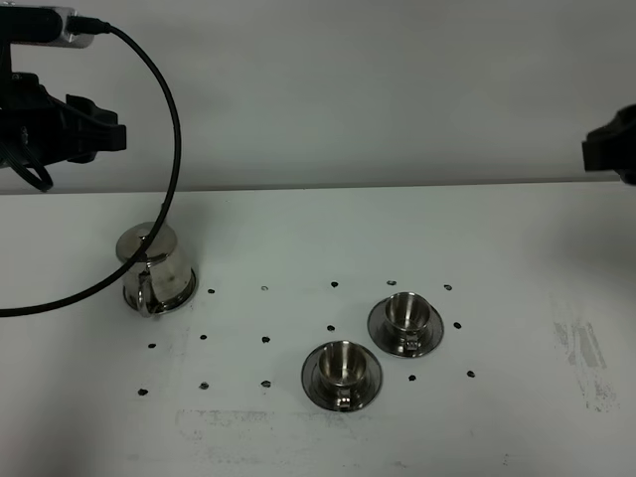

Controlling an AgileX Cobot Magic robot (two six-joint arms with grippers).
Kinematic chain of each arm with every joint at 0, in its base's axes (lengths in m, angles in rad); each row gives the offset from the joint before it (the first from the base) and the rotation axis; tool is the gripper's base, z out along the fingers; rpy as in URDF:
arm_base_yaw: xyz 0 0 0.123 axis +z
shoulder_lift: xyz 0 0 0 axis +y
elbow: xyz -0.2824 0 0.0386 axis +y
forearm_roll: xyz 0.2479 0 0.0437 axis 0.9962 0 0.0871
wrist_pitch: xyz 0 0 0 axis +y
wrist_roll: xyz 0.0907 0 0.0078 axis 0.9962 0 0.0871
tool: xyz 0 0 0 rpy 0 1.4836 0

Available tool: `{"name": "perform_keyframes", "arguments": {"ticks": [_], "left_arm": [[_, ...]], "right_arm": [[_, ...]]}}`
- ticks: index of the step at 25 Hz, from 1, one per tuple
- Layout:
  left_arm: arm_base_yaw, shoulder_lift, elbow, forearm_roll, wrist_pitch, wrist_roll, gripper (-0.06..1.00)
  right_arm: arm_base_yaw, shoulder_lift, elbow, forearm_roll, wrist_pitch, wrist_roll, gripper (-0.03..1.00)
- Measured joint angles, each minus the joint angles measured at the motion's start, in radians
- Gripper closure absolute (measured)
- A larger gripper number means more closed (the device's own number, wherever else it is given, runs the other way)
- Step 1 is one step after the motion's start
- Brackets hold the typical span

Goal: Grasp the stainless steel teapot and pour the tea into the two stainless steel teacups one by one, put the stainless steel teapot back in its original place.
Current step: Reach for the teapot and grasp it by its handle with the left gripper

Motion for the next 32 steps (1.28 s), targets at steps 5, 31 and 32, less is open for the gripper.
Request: {"name": "perform_keyframes", "arguments": {"ticks": [5,31,32], "left_arm": [[0.000,-0.015,0.000,-0.005,0.022,0.000,0.55],[-0.040,-0.075,0.303,-0.049,-0.175,0.049,0.58],[-0.040,-0.075,0.303,-0.049,-0.175,0.049,0.58]], "right_arm": [[0.000,-0.212,0.173,0.000,-0.004,0.002,0.52],[0.000,-1.060,0.604,-0.012,0.401,0.112,0.52],[0.000,-1.079,0.619,-0.019,0.405,0.113,0.52]]}}
